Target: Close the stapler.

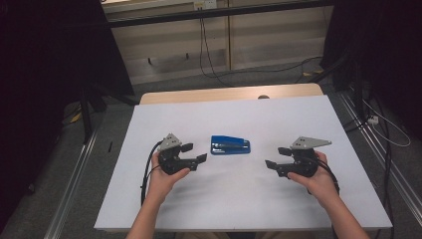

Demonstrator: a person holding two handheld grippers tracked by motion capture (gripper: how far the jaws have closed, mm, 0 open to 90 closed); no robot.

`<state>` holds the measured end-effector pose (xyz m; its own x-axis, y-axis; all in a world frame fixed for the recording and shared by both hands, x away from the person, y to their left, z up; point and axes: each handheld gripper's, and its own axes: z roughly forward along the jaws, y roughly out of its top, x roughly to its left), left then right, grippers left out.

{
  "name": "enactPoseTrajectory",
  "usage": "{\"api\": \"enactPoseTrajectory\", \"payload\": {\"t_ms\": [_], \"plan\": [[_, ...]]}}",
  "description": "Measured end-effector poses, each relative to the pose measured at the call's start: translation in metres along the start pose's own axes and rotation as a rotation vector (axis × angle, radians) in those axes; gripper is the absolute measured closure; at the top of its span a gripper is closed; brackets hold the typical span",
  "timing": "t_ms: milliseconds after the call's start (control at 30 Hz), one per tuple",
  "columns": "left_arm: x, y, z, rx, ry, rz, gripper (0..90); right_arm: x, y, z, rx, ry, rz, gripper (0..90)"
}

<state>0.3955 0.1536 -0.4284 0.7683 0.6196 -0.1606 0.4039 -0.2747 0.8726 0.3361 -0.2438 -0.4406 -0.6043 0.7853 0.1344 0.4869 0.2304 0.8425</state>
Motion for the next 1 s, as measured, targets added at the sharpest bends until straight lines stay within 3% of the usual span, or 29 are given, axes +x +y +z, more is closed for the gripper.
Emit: {"api": "enactPoseTrajectory", "payload": {"t_ms": [200,700,1000], "plan": [[0.000,-0.003,-0.010,-0.017,0.010,-0.017,21.9,0.007,-0.006,-0.008,0.001,0.005,-0.017,25.6],[0.001,-0.015,-0.031,0.023,0.039,0.013,14.4,0.013,-0.019,-0.021,0.018,0.000,-0.038,22.5],[0.003,-0.022,-0.041,0.018,0.042,0.009,12.6,0.012,-0.025,-0.030,0.014,-0.008,-0.033,20.1]]}}
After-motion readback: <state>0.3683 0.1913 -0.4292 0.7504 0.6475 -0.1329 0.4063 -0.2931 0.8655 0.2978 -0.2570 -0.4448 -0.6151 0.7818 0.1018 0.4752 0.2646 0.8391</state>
